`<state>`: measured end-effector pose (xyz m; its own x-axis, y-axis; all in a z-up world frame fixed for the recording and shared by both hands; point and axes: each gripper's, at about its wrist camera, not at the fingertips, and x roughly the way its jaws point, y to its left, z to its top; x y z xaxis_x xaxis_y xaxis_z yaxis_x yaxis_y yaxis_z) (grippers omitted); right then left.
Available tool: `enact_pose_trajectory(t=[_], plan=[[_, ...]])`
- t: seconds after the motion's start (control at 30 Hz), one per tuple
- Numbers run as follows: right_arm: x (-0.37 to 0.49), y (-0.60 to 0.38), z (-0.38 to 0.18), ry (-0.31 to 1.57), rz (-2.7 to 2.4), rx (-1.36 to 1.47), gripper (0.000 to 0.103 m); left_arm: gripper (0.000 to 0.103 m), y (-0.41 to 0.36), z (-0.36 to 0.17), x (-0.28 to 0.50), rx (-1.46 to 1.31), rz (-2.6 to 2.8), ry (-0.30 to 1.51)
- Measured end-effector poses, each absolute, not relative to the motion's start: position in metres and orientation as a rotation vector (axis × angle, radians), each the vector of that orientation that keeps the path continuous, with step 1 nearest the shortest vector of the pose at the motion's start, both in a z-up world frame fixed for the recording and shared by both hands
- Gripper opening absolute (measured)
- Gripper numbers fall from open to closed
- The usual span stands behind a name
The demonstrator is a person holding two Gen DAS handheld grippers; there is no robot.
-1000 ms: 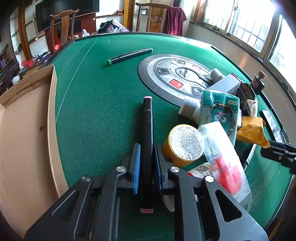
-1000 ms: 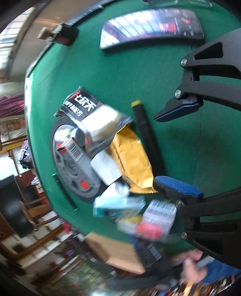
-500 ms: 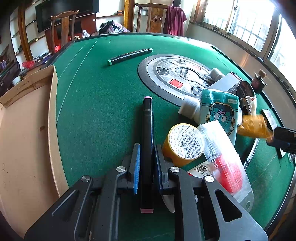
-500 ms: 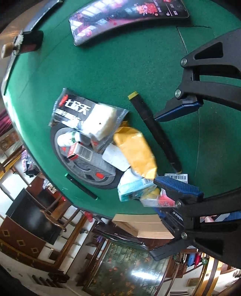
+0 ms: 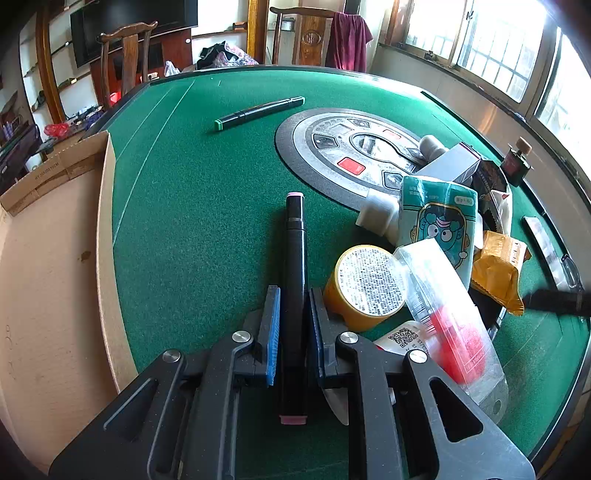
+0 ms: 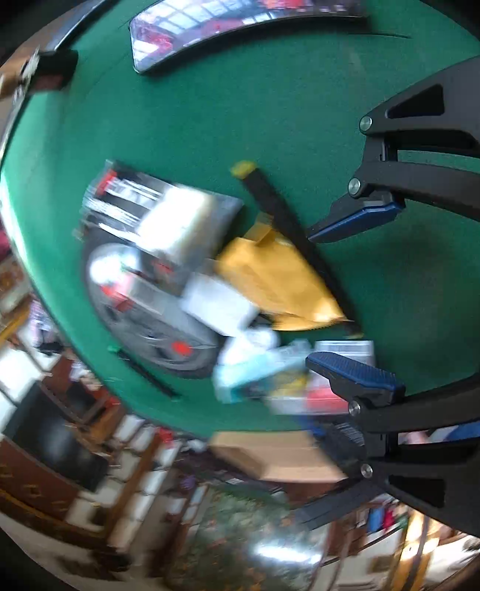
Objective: Organize objects
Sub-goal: 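Lift the pink-capped marker with the left tool while the right tool grasps the yellow-capped black marker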
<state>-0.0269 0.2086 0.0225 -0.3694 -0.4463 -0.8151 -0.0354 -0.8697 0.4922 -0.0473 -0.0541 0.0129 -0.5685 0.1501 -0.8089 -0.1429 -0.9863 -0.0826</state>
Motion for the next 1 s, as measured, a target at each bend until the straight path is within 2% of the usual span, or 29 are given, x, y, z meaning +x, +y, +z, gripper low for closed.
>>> enact_pose_trajectory(t=[0.1, 0.17, 0.2, 0.27, 0.37, 0.4, 0.43, 0.5, 0.53, 0.6, 0.77, 0.83, 1.0], plan=[[-0.025, 0.181, 0.018, -0.386, -2.486, 1.637, 0.062, 0.014, -0.053, 0.013, -0.047, -1.367, 2.647, -0.003], [-0.031, 0.17, 0.014, -0.288, -2.553, 1.645, 0.063, 0.014, -0.054, 0.013, -0.047, -1.365, 2.645, -0.011], [-0.033, 0.166, 0.013, -0.233, -2.597, 1.632, 0.067, 0.014, -0.054, 0.013, -0.047, -1.364, 2.644, -0.015], [-0.036, 0.158, 0.008, -0.096, -2.639, 1.659, 0.07, 0.014, -0.055, 0.013, -0.046, -1.362, 2.643, -0.018], [-0.03, 0.166, 0.005, -0.003, -2.649, 1.654, 0.069, 0.014, -0.054, 0.013, -0.046, -1.361, 2.642, -0.012], [-0.024, 0.179, 0.006, -0.012, -2.65, 1.646, 0.058, 0.014, -0.054, 0.013, -0.046, -1.362, 2.641, -0.012], [-0.021, 0.187, 0.007, -0.005, -2.654, 1.634, 0.037, 0.014, -0.053, 0.013, -0.046, -1.363, 2.64, -0.013], [-0.02, 0.204, 0.008, -0.001, -2.658, 1.637, 0.022, 0.014, -0.053, 0.013, -0.046, -1.365, 2.642, -0.007], [-0.019, 0.212, 0.008, 0.006, -2.656, 1.626, 0.017, 0.014, -0.052, 0.013, -0.046, -1.365, 2.643, -0.001], [-0.015, 0.223, 0.007, 0.009, -2.665, 1.622, 0.014, 0.014, -0.051, 0.013, -0.046, -1.362, 2.648, 0.009], [-0.015, 0.216, 0.009, 0.059, -2.672, 1.586, 0.014, 0.015, -0.05, 0.013, -0.045, -1.353, 2.652, 0.026], [-0.013, 0.211, 0.009, 0.139, -2.67, 1.559, 0.014, 0.015, -0.049, 0.013, -0.044, -1.348, 2.65, 0.032], [0.002, 0.222, 0.011, 0.099, -2.645, 1.548, 0.013, 0.014, -0.049, 0.013, -0.04, -1.339, 2.664, 0.032]])
